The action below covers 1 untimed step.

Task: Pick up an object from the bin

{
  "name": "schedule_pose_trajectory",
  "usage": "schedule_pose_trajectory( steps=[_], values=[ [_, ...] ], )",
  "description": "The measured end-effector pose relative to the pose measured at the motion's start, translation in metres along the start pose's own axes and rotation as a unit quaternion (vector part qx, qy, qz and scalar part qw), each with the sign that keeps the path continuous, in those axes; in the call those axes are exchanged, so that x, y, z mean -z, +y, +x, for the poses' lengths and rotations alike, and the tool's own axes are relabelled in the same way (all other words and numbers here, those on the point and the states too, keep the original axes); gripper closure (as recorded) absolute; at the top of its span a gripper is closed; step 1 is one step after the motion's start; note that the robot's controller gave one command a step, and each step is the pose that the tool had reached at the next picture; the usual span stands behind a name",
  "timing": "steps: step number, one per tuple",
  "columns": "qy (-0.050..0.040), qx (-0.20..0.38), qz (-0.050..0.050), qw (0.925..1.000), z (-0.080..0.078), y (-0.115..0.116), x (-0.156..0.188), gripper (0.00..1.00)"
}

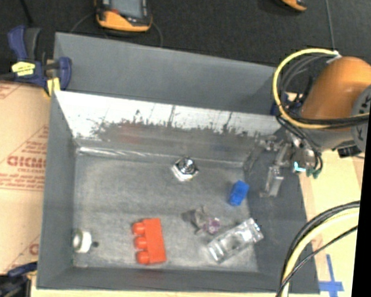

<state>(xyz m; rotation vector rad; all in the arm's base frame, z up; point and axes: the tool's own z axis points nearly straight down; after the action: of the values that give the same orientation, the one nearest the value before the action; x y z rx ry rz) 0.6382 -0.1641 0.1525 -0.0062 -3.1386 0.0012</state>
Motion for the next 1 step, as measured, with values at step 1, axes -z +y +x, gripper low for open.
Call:
schedule_pose_trajectory(
  steps=[1],
  values=[
    [-0.0009,0.068,0.000,0.9977,0.0062,0.0046,-0.0853,0.00]
  ],
)
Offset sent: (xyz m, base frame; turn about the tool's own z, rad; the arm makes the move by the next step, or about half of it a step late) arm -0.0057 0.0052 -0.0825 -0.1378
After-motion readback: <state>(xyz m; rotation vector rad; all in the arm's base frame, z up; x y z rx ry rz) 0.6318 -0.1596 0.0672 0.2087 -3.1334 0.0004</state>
